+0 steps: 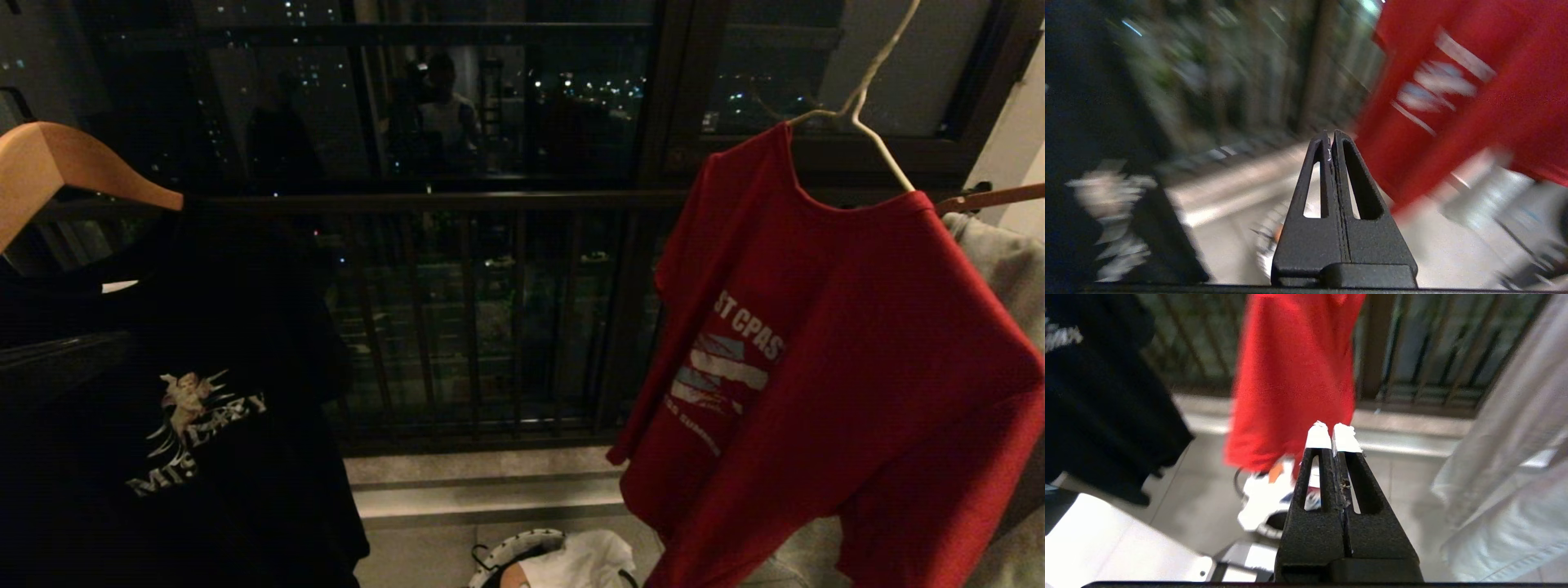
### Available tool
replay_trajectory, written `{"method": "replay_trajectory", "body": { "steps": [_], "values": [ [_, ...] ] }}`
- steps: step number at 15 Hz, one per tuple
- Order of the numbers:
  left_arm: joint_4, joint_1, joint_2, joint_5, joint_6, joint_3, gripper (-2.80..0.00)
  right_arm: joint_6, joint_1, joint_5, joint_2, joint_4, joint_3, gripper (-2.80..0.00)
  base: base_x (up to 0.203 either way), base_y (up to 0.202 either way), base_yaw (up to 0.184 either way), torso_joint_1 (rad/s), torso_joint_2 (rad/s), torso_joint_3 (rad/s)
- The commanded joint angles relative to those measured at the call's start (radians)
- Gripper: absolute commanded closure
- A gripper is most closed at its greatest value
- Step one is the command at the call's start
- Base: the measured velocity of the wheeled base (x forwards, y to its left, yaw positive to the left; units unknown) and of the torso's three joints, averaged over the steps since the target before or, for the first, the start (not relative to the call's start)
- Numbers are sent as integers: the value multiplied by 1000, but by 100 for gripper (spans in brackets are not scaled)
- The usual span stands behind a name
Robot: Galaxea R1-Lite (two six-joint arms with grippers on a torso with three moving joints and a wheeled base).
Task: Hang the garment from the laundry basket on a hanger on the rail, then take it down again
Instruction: Take the clothes off the clothes rack
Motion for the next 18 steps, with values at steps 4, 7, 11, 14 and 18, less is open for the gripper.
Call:
{"method": "replay_trajectory", "body": {
  "steps": [4,7,11,14,18],
  "values": [
    [110,202,-316,-9,24,62,0,-5,-154,-47,-144,6,10,0,0,0,0,0,0,0],
    [219,315,-414,-62,29,61,0,-39,-234,-11,-179,8,27,0,0,0,0,0,0,0],
    [372,398,-552,-133,50,90,0,-63,-235,0,-246,7,154,0,0,0,0,0,0,0],
    [395,439,-626,-133,62,197,0,-102,-243,19,-331,-17,310,0,0,0,0,0,0,0],
    [364,431,-766,-132,147,394,0,-157,-246,23,-419,-320,594,0,0,0,0,0,0,0]
  ]
}}
